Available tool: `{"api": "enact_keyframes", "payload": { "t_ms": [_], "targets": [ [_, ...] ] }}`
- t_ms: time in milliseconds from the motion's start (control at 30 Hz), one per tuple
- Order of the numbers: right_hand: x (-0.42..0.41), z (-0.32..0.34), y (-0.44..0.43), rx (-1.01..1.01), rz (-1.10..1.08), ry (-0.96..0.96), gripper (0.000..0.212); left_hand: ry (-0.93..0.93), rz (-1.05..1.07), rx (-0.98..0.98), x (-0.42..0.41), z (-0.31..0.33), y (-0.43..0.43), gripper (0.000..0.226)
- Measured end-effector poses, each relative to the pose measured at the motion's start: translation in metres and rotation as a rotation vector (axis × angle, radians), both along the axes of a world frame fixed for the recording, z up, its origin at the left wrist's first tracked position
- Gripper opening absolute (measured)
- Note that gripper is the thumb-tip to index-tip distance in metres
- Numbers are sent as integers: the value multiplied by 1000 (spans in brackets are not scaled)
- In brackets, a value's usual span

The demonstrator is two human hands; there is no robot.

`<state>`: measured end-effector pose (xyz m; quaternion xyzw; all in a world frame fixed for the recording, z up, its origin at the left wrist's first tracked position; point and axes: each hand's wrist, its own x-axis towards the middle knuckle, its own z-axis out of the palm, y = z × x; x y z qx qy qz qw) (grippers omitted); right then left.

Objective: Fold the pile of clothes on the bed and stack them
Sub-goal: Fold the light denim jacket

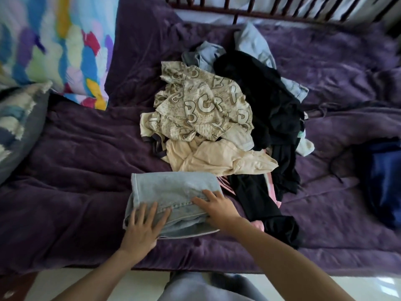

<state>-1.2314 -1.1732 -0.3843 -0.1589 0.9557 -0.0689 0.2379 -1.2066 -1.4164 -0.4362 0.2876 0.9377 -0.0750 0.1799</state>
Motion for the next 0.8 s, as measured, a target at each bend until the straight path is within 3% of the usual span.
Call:
{"api": "enact_keyframes", "payload": {
  "t_ms": [100, 200, 300, 433, 567, 800],
  "targets": [
    [7, 19, 36, 34, -32, -35, 69, 181, -109, 180, -15, 11, 32, 63],
    [21, 47, 90, 12, -208, -41, 64, 418, -211, 380, -41, 37, 83, 42],
    [44, 90, 150, -3, -342, 20, 66, 569, -336, 526, -57, 73, 148, 40],
    [92, 144, 249, -19, -517, 243, 79, 650, -483, 648, -48, 138, 256, 43],
    [154, 186, 350, -22, -663, 359, 72, 557, -675, 717, -25, 190, 365, 63],
    [254, 217, 469, -70, -860, 389, 65, 403, -865, 838, 24, 223, 510, 40]
  ]
}}
